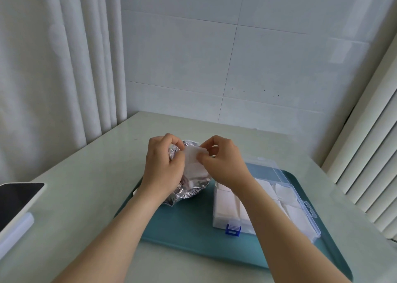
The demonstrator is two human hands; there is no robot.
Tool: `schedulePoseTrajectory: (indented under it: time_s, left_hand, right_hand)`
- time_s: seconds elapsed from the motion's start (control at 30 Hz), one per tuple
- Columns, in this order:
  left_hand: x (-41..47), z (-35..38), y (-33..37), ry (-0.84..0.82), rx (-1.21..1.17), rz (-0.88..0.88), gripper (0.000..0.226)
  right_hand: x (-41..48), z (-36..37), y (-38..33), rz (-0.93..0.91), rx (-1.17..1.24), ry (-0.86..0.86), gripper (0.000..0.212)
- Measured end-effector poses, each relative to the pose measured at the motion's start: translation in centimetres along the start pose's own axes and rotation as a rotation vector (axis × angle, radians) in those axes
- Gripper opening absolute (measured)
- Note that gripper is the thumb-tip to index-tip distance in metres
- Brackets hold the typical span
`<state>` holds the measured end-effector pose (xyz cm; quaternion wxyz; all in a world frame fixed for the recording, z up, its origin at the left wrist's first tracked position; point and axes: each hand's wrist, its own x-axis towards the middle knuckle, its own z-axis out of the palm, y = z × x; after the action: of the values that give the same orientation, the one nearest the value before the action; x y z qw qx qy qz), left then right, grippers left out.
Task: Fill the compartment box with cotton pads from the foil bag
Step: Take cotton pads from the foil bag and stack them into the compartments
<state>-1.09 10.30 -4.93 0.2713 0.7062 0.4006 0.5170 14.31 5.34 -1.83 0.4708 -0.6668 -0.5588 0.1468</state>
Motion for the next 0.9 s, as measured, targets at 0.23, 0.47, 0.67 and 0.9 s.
schedulePoseTrajectory:
  time_s: [0.23,0.47,0.67,0.9]
  left_hand:
    - [-0.61,0.29,0.14,-0.104,-0.005,0.041,0.043]
    - [-0.89,0.42,0.18,-0.134,0.014,0.030,0.051]
    - [-0.83,0.23,-0.11,-0.129,0.128,0.009,0.043]
    - [-0.79,0.31,-0.20,-0.100,0.373,0.069,0.016]
  right_hand:
    - [-0.03,0.45,0.39,0.040,0.074,-0.027,0.012]
    - [0.18,0.58,0.32,0.125,0.196,-0.067,0.024]
    - [0.53,0.24,0.43,0.158,0.218,0.029,0.020]
    - [0.29,-0.39,-0.36,0.163,0.291,0.200,0.023]
